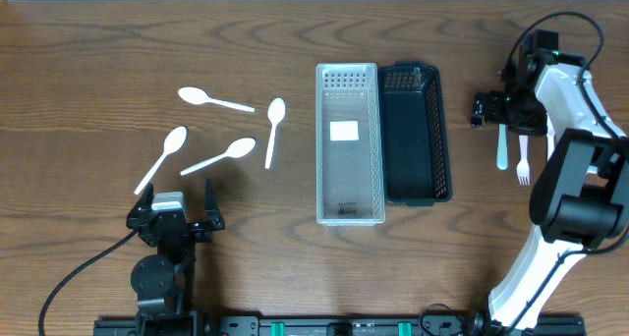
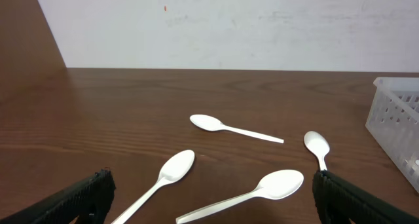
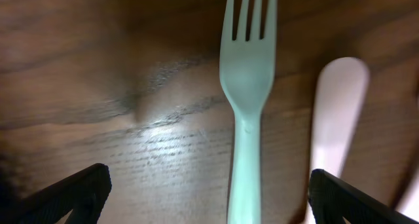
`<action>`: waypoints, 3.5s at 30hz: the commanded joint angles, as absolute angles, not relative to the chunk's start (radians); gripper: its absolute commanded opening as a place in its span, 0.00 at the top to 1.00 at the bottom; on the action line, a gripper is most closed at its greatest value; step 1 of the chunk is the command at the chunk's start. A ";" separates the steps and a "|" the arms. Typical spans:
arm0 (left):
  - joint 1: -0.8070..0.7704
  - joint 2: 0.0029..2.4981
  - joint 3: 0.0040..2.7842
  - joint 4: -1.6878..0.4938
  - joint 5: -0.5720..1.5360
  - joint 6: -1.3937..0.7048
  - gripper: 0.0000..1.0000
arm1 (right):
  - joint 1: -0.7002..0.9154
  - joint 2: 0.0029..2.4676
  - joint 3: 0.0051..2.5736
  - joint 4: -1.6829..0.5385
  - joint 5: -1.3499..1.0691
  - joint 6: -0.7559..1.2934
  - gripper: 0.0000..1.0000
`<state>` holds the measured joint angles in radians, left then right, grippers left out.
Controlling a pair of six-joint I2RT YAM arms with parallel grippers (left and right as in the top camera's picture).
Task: Pack container
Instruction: 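Move the right gripper over the mint-green fork on the right, then close the right gripper on the mint-green fork and lift it, then carry the fork left and drop it into the dark basket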
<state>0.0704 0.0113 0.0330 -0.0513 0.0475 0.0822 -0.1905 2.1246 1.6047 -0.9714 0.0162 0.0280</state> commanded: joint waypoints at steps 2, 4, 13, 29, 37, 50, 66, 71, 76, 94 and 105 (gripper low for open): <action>0.075 0.011 0.004 -0.068 0.033 0.092 0.02 | -0.200 2.161 1.618 -0.965 0.028 -0.009 0.01; 0.075 0.011 0.004 -0.068 0.033 0.092 0.02 | -0.200 2.162 1.618 -0.957 0.028 -0.009 0.01; 0.075 0.011 0.004 -0.068 0.033 0.092 0.02 | -0.202 2.162 1.618 -0.938 0.031 -0.036 0.01; 0.075 0.011 0.004 -0.068 0.033 0.092 0.02 | -0.199 2.162 1.617 -0.923 0.030 -0.035 0.01; 0.075 0.011 0.004 -0.068 0.033 0.092 0.02 | -0.199 2.162 1.596 -0.896 0.034 -0.039 0.01; 0.075 0.011 0.004 -0.068 0.033 0.092 0.02 | -0.199 2.162 1.522 -0.850 0.034 -0.043 0.01; 0.075 0.011 0.004 -0.068 0.033 0.092 0.02 | -0.199 2.162 1.522 -0.824 0.035 -0.024 0.76; 0.075 0.011 0.004 -0.068 0.033 0.092 0.02 | -0.199 2.162 1.524 -0.822 0.035 -0.023 0.99; 0.075 0.011 0.004 -0.068 0.033 0.092 0.02 | -0.198 2.157 1.577 -0.863 0.035 -0.023 0.98; 0.075 0.011 0.004 -0.068 0.033 0.092 0.02 | -0.031 2.147 2.366 -1.569 -0.165 0.015 0.98; 0.075 0.011 0.004 -0.068 0.033 0.092 0.02 | 0.187 2.147 2.299 -1.689 -0.155 0.129 0.94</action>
